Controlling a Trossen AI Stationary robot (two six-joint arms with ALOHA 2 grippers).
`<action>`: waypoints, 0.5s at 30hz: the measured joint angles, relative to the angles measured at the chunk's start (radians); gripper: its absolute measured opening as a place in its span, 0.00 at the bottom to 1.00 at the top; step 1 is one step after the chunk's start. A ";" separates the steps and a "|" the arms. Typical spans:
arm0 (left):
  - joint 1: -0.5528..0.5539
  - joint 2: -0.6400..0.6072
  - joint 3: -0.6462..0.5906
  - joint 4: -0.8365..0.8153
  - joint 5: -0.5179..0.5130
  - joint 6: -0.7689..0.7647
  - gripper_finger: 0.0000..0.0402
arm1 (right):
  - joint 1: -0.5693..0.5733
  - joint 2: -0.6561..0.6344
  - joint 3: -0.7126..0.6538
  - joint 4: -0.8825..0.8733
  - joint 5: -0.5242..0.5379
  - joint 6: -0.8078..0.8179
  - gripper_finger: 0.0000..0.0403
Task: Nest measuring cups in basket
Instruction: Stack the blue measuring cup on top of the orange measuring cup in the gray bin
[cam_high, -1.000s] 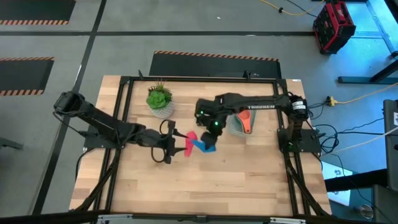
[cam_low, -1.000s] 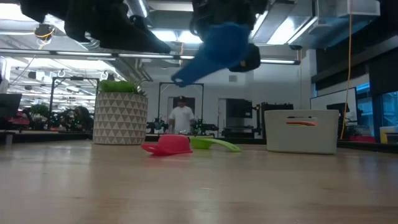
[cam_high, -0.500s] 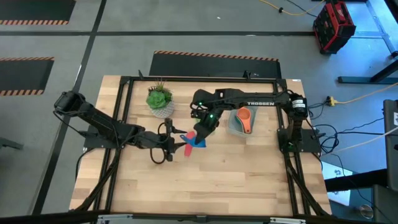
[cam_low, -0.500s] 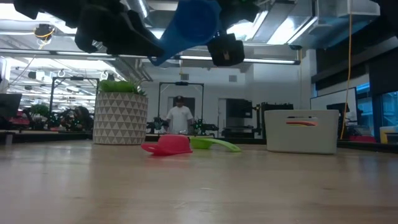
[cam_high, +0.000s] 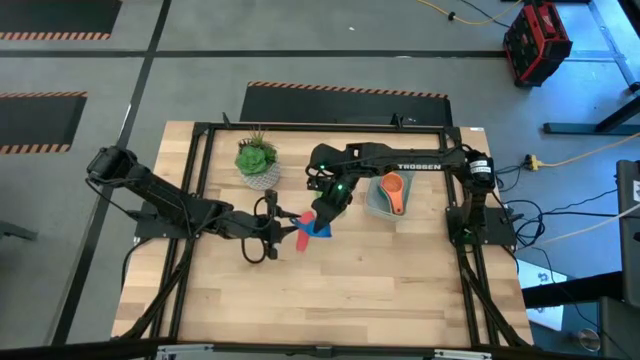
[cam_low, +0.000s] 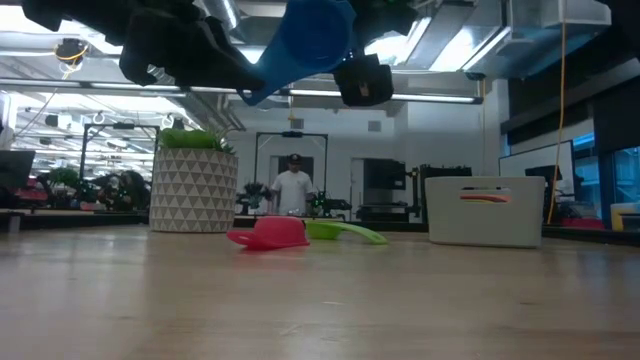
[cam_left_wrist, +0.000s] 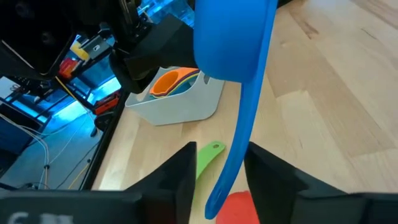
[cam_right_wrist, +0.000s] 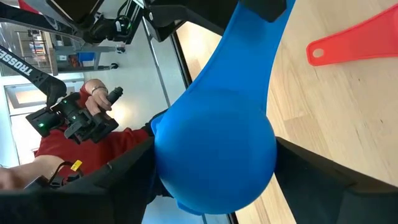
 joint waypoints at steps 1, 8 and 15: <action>0.000 0.000 0.000 0.000 0.000 0.000 0.30 | 0.000 0.000 0.000 0.000 0.000 0.000 0.74; 0.000 0.000 0.000 -0.002 0.004 0.000 0.17 | 0.000 0.000 0.000 0.000 0.000 0.000 0.74; -0.002 0.001 0.000 -0.014 0.062 0.007 0.02 | 0.000 0.000 0.000 0.002 -0.002 0.000 0.74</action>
